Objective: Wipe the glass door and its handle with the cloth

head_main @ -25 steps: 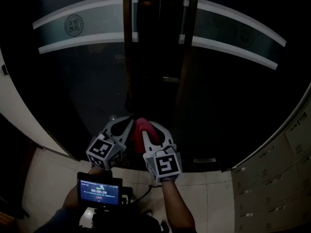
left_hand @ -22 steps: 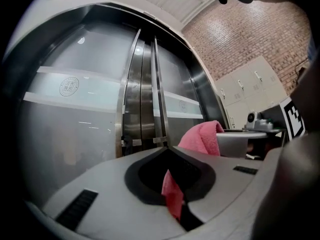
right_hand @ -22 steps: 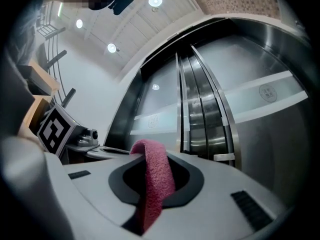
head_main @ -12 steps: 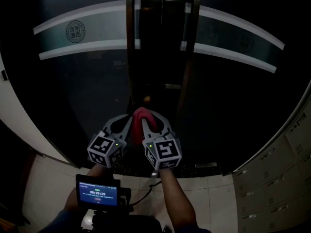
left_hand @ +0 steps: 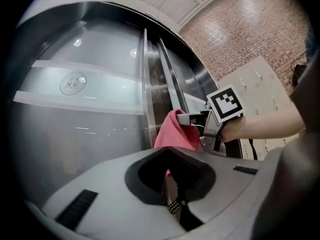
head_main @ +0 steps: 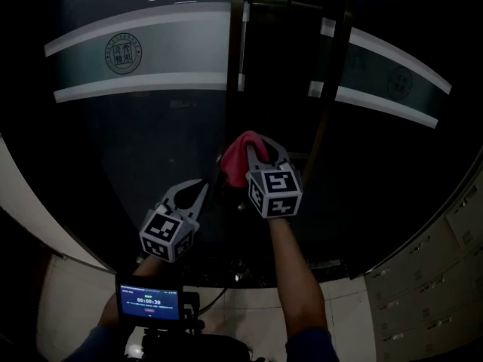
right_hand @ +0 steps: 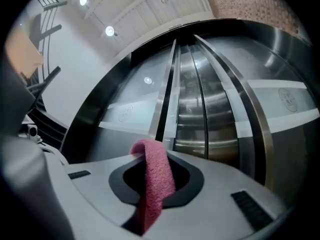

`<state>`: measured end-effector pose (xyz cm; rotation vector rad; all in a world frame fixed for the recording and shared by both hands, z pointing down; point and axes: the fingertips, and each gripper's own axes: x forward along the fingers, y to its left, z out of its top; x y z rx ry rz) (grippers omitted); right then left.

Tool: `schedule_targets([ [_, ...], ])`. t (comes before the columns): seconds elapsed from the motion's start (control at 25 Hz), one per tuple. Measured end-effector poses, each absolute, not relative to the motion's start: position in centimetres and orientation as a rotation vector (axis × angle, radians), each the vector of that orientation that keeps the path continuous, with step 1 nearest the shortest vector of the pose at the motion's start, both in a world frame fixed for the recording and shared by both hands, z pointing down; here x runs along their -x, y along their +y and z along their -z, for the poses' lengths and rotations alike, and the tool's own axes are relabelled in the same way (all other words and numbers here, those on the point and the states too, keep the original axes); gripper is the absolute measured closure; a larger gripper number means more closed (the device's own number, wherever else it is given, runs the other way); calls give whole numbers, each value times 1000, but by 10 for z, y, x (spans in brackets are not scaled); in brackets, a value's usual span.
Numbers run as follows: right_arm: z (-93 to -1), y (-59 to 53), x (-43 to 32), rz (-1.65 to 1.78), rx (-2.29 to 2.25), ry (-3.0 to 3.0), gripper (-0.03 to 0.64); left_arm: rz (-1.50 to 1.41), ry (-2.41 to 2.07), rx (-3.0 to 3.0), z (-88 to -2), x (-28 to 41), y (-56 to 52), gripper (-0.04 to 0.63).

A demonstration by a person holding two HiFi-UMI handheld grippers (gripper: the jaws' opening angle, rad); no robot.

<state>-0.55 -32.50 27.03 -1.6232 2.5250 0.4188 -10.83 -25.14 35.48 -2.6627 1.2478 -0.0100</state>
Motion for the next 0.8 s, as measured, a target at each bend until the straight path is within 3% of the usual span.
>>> schedule_targets([
  [0.8, -484, -327, 64, 58, 1842, 2425, 588, 103, 1030, 2823, -418, 120, -285, 580],
])
